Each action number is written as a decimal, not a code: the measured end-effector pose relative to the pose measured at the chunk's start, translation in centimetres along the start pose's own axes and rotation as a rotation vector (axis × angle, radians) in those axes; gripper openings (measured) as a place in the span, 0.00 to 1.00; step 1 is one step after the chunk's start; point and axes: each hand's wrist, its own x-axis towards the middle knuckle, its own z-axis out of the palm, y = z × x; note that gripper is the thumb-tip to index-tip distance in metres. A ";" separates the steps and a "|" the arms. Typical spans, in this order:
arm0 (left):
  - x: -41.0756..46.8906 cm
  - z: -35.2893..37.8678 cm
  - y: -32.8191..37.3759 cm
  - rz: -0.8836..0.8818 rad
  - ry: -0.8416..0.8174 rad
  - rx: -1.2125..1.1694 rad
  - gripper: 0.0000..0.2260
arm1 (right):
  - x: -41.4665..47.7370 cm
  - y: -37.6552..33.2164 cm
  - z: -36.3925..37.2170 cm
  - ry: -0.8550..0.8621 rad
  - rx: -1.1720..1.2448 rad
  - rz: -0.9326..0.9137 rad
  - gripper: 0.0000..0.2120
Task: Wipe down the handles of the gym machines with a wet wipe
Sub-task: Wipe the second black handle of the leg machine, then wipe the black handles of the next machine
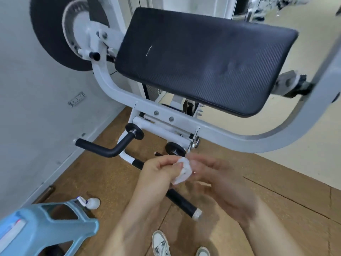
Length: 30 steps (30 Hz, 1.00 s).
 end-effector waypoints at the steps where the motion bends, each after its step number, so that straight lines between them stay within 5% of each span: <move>1: -1.8 0.8 0.6 0.026 -0.017 -0.024 0.08 | -1.7 -0.7 -0.3 0.019 -0.040 -0.068 0.08; 7: -10.8 4.5 3.4 0.170 -0.082 -0.276 0.08 | -12.2 -3.5 -3.6 0.140 0.231 -0.283 0.05; 11: -15.9 6.5 3.6 0.188 -0.298 -0.369 0.09 | -18.9 -3.1 -6.5 0.120 0.442 -0.337 0.07; 14: -19.0 8.4 2.8 0.265 -0.415 -0.218 0.12 | -23.5 -2.0 -8.3 0.162 0.588 -0.337 0.11; 17: -21.0 9.7 1.1 0.360 -0.302 0.031 0.13 | -27.0 0.1 -9.3 0.214 0.579 -0.376 0.16; 22: -27.5 12.3 -3.9 0.611 -0.157 0.301 0.17 | -34.0 6.6 -10.5 0.443 0.421 -0.460 0.08; 24: -30.9 14.1 -5.9 0.578 -0.361 0.261 0.09 | -36.9 9.0 -11.1 0.516 0.373 -0.431 0.09; 27: -36.1 18.3 -9.0 0.408 -0.762 0.264 0.25 | -42.0 11.6 -12.8 0.587 0.452 -0.377 0.12; 30: -39.8 23.6 -10.2 0.352 -0.704 0.114 0.16 | -47.4 12.8 -16.2 0.627 0.566 -0.403 0.16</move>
